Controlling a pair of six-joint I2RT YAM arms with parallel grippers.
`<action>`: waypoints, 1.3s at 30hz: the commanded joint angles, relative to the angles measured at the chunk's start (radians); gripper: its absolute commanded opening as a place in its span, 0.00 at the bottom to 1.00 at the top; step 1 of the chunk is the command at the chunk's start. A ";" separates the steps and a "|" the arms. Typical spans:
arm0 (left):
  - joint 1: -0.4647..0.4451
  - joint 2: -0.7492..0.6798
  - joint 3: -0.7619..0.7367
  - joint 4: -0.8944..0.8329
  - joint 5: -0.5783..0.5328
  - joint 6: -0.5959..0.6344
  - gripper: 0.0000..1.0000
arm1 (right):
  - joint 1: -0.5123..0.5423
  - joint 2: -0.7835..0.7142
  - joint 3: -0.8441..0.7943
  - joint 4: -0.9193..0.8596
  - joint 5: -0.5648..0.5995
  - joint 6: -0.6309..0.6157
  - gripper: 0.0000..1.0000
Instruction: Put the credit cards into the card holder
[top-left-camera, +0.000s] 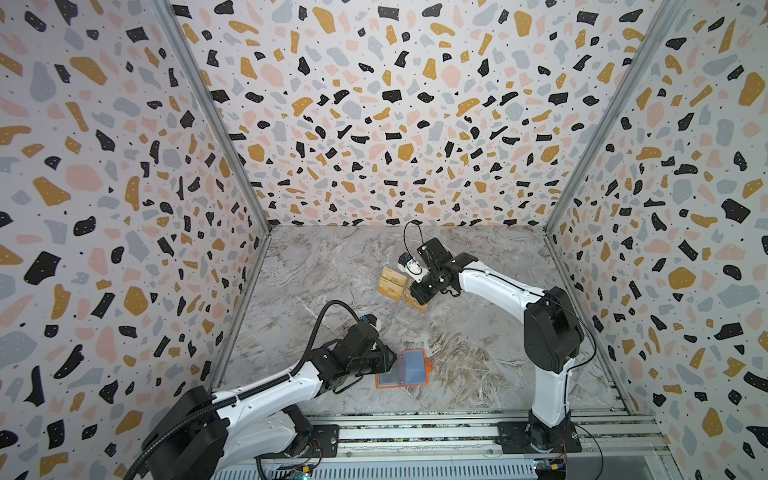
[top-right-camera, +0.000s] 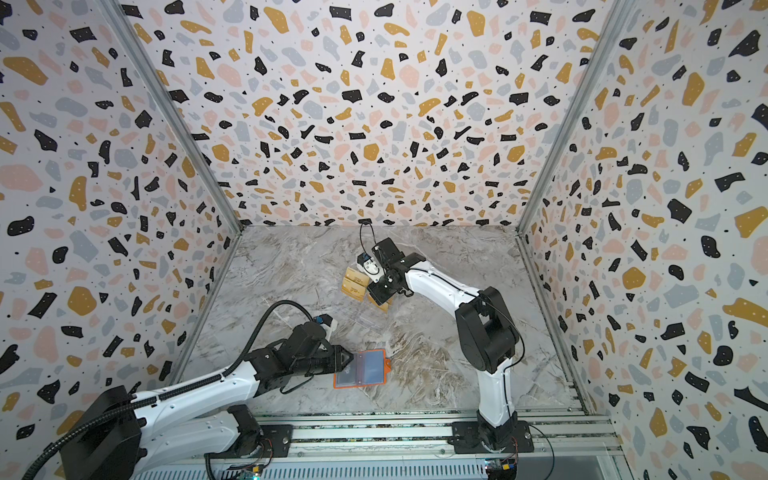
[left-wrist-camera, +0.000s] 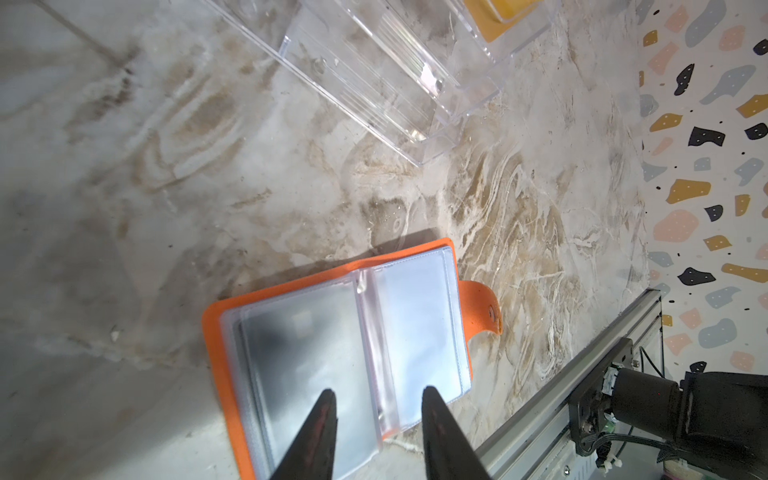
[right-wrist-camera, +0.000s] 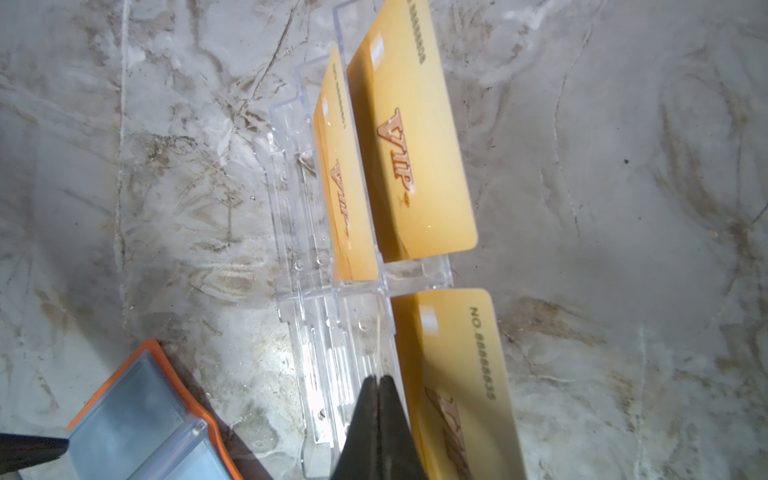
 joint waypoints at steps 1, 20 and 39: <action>0.005 -0.002 0.026 -0.016 -0.016 -0.001 0.37 | 0.005 -0.029 0.039 -0.034 -0.006 -0.027 0.03; 0.012 -0.074 0.070 -0.121 -0.182 -0.075 0.35 | -0.004 -0.368 -0.237 0.206 -0.283 0.260 0.00; -0.033 0.074 0.066 -0.058 -0.154 -0.034 0.26 | 0.085 -0.554 -1.121 1.143 -0.455 1.108 0.00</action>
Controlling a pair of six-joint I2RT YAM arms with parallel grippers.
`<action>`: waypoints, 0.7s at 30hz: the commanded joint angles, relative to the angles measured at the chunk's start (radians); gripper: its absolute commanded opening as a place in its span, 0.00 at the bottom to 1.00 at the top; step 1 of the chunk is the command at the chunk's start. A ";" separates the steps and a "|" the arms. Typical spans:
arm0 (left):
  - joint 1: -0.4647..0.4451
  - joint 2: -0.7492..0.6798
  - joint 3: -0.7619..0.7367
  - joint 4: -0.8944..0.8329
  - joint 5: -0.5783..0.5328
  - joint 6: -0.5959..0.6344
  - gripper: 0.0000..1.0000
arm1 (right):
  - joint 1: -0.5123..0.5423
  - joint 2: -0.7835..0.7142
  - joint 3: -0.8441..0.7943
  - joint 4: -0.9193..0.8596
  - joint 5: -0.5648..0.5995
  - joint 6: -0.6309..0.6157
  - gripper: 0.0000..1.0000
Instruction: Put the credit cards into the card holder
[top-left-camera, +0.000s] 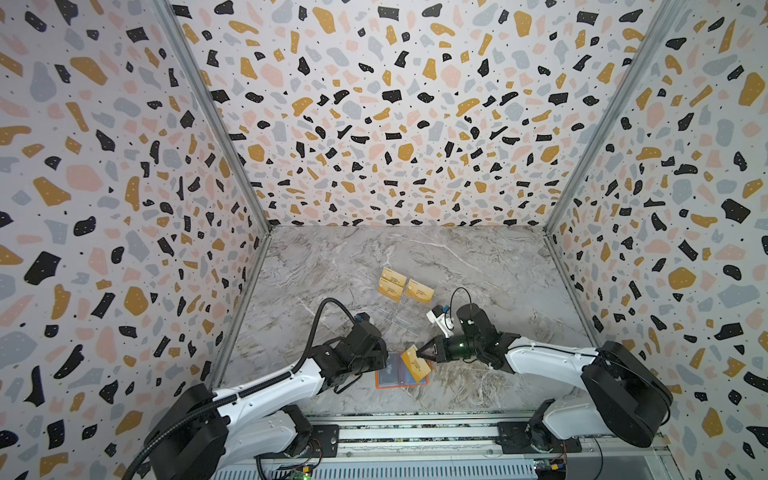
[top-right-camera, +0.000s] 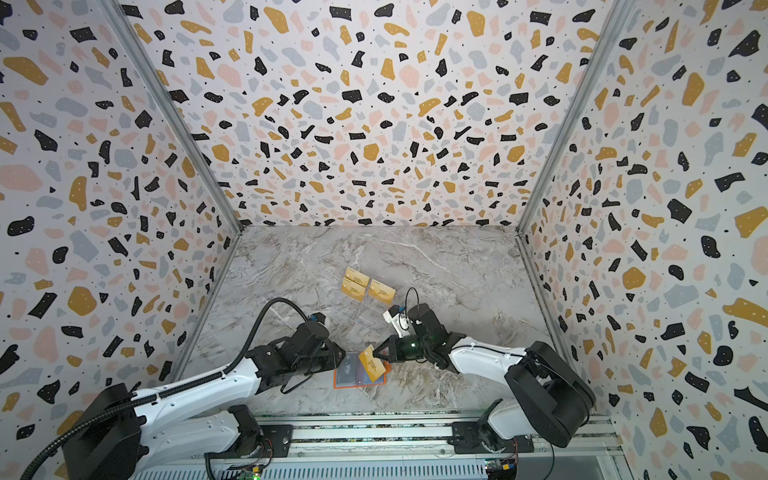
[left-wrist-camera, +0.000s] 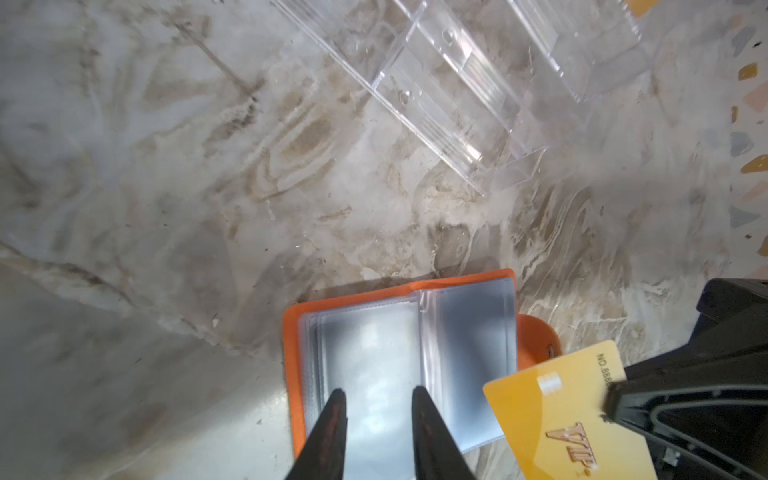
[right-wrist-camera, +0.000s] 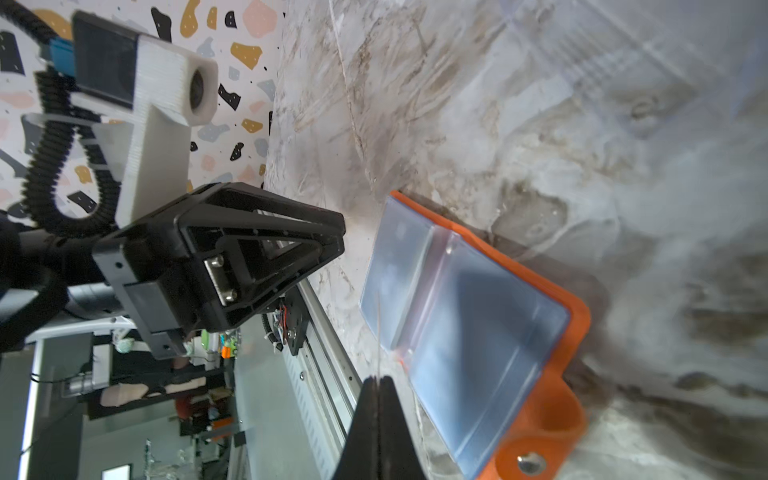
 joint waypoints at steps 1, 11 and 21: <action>-0.013 0.034 0.019 0.057 0.015 0.017 0.23 | 0.013 0.006 -0.022 0.190 -0.005 0.146 0.00; -0.019 0.078 -0.008 0.095 0.049 0.017 0.15 | 0.024 0.109 -0.055 0.312 -0.016 0.206 0.00; -0.019 0.092 -0.035 0.078 0.062 0.052 0.12 | 0.032 0.149 -0.057 0.318 0.012 0.201 0.00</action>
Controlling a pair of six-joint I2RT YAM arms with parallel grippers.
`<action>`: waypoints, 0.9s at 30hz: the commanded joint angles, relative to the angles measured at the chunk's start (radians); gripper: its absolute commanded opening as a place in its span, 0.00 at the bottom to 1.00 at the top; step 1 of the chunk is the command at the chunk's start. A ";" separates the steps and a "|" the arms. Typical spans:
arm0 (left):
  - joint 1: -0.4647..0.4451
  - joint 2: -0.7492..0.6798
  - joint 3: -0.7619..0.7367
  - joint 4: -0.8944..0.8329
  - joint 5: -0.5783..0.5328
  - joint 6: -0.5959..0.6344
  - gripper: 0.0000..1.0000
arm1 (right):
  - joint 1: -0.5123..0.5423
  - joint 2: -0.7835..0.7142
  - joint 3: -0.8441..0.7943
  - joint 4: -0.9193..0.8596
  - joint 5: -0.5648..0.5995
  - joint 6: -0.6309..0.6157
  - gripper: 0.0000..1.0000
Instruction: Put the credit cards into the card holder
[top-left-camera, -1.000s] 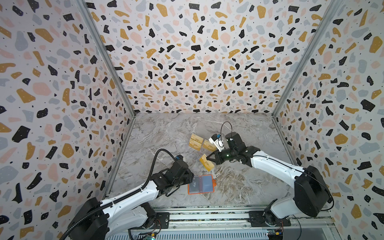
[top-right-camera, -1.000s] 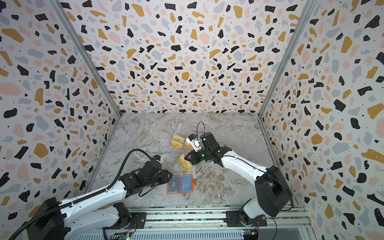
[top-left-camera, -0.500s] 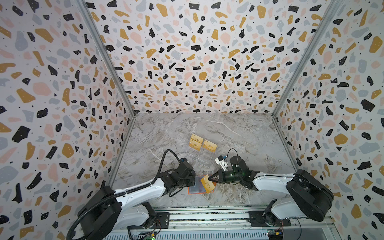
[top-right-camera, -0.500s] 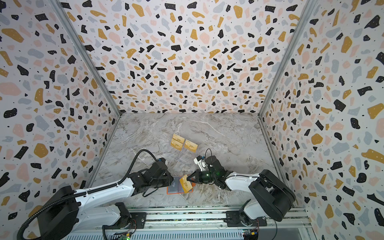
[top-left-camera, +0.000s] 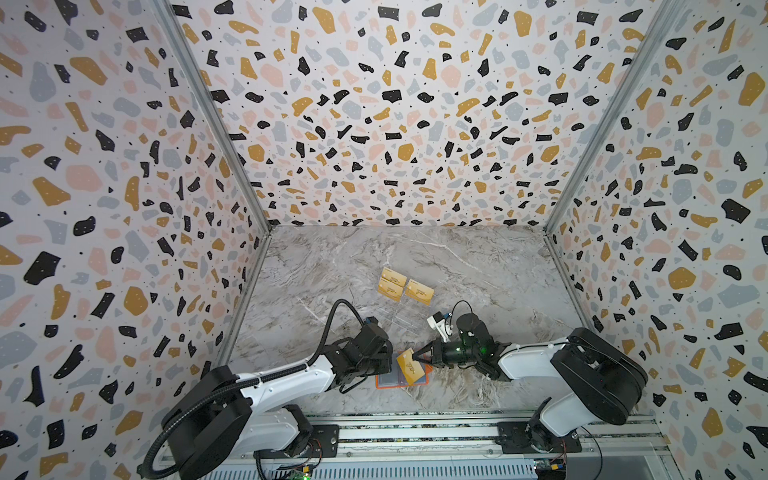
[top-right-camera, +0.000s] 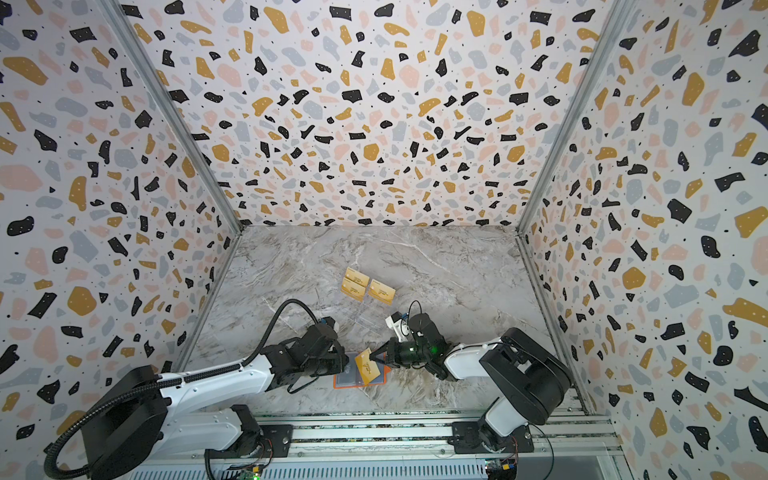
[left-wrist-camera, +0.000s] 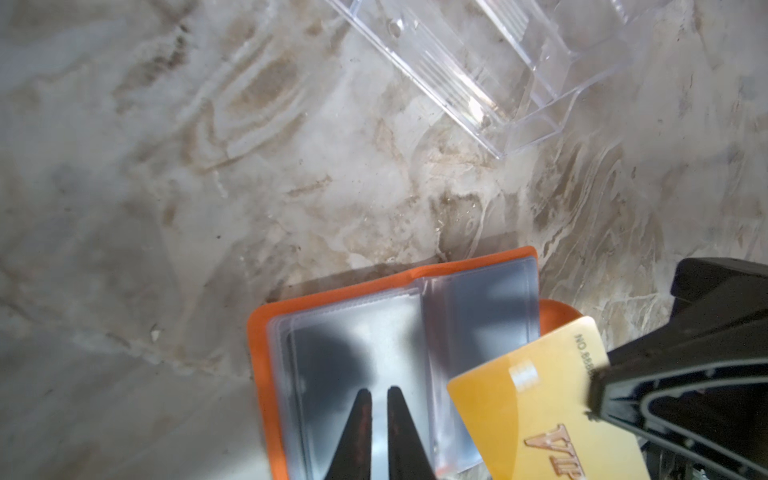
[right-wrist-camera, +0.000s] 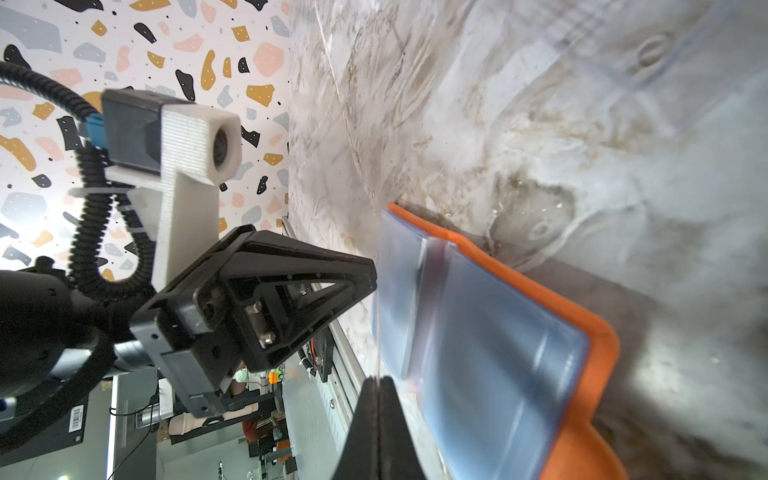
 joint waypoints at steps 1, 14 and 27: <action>-0.003 0.003 -0.024 0.007 0.017 0.022 0.12 | 0.008 0.005 -0.006 0.017 0.012 0.004 0.00; -0.004 0.003 -0.040 -0.007 0.009 0.025 0.09 | 0.013 0.015 0.001 -0.037 0.050 -0.023 0.00; -0.003 -0.003 -0.047 0.007 0.018 0.021 0.10 | 0.016 0.051 0.007 -0.015 0.040 -0.019 0.00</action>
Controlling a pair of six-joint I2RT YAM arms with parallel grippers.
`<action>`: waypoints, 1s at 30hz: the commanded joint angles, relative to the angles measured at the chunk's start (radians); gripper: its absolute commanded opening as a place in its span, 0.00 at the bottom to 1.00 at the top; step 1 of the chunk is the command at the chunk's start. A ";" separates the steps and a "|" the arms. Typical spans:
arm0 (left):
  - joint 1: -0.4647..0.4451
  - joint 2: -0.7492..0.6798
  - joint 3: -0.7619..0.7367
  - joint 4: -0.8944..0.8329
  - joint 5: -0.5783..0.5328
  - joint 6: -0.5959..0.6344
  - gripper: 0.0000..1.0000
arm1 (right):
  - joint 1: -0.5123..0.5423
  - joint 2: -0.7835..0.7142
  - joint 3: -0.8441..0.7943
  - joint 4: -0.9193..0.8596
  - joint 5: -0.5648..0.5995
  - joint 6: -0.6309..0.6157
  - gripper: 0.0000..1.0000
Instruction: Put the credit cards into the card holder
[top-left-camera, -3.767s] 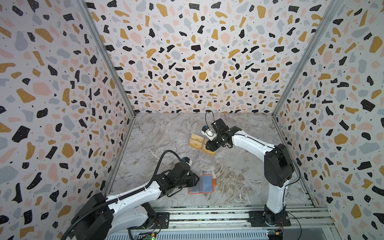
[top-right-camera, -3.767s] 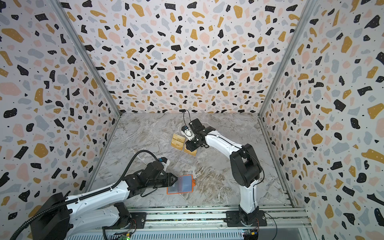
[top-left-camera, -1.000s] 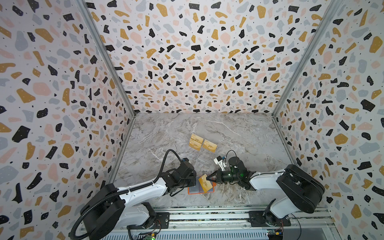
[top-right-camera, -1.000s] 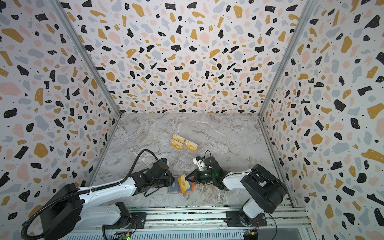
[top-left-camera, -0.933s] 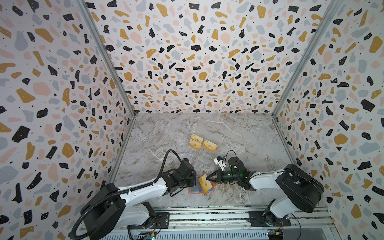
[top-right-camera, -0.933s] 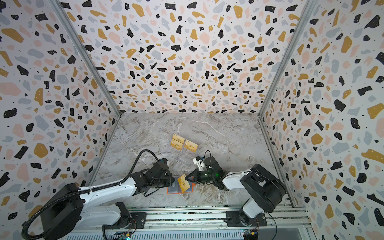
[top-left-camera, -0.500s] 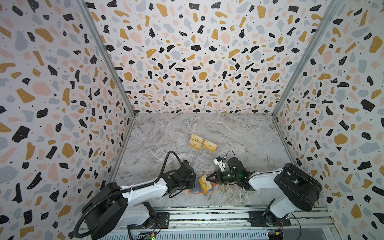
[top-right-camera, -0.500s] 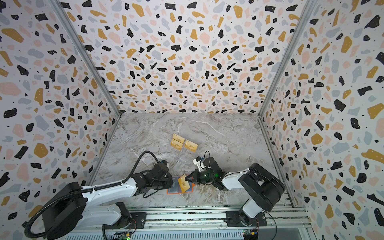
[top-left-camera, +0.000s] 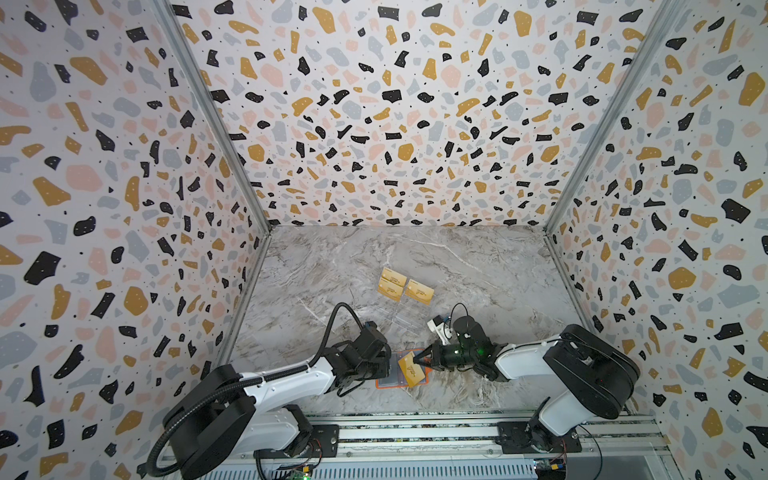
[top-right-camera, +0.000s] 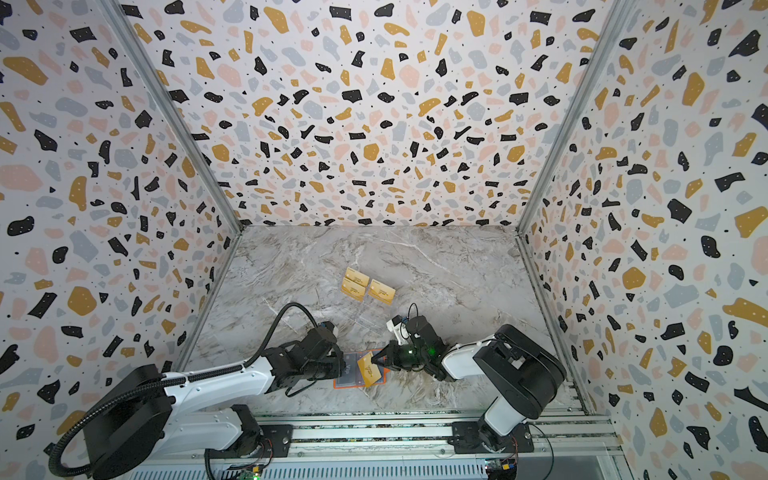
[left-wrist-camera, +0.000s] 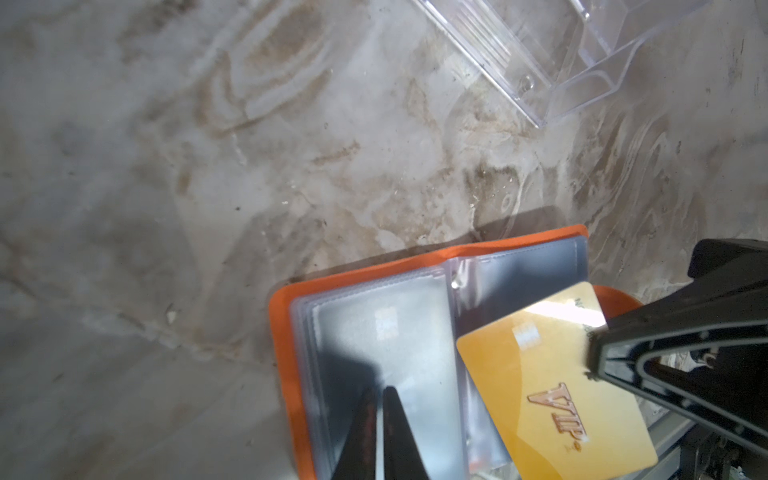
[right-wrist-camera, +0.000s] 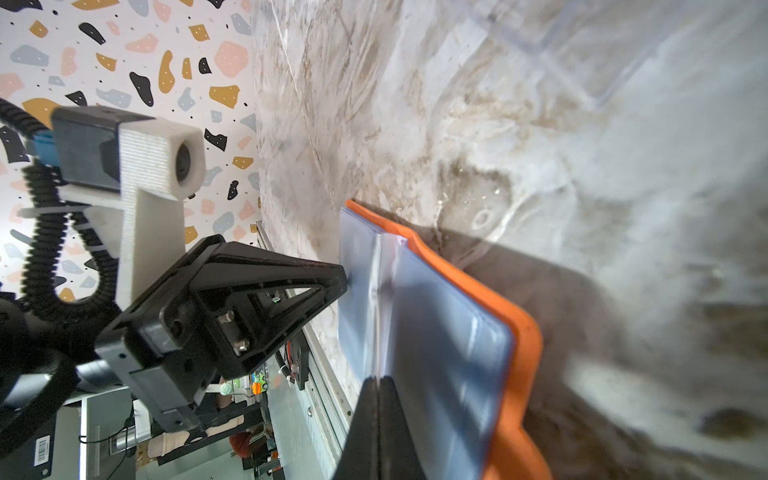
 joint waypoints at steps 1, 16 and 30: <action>-0.004 -0.008 -0.019 0.003 0.011 0.009 0.10 | 0.005 0.012 0.008 0.021 -0.009 -0.008 0.00; -0.003 -0.014 -0.024 0.005 0.014 0.006 0.11 | 0.006 0.001 0.002 0.050 -0.008 -0.007 0.00; -0.003 -0.020 -0.032 0.009 0.016 0.002 0.11 | 0.009 0.036 0.001 0.105 -0.021 0.004 0.00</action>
